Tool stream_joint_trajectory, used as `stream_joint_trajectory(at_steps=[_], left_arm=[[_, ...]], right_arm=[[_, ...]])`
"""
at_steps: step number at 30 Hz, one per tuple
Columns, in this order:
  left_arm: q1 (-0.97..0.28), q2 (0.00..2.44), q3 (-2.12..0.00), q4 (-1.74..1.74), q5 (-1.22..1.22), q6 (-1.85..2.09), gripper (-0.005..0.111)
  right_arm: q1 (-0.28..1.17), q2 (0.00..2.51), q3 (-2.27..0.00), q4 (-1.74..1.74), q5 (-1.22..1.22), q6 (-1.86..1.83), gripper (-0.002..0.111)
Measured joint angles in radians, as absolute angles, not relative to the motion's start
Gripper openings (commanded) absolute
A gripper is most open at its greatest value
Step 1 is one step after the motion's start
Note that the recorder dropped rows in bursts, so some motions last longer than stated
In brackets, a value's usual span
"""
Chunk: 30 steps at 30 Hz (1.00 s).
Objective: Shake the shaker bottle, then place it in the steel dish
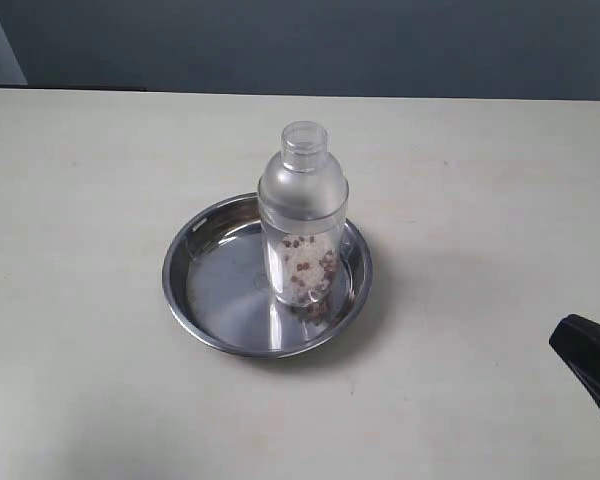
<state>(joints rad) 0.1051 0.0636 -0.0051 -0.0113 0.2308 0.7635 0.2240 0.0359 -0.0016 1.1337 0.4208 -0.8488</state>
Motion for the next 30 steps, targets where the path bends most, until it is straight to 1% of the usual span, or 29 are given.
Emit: stream_joint_trajectory(at_steps=[5, 9, 18, 30], left_arm=[[0.11, 0.007, -0.005, 0.0, 0.231, 0.86, 0.1], [0.11, 0.006, -0.005, 0.088, 0.231, 0.918, 0.1], [0.11, 0.005, -0.005, 0.115, 0.231, 1.563, 0.1], [0.11, 0.005, -0.005, 0.112, 0.231, 1.895, 0.1]], right_arm=[[0.224, 0.036, -0.002, 1.134, 0.421, -0.849, -0.001], [0.224, 0.036, -0.002, 1.134, 0.421, -0.849, -0.001], [0.224, 0.036, -0.002, 1.134, 0.421, -0.849, -0.001], [0.224, 0.036, -0.002, 1.134, 0.421, -0.849, -0.001]])
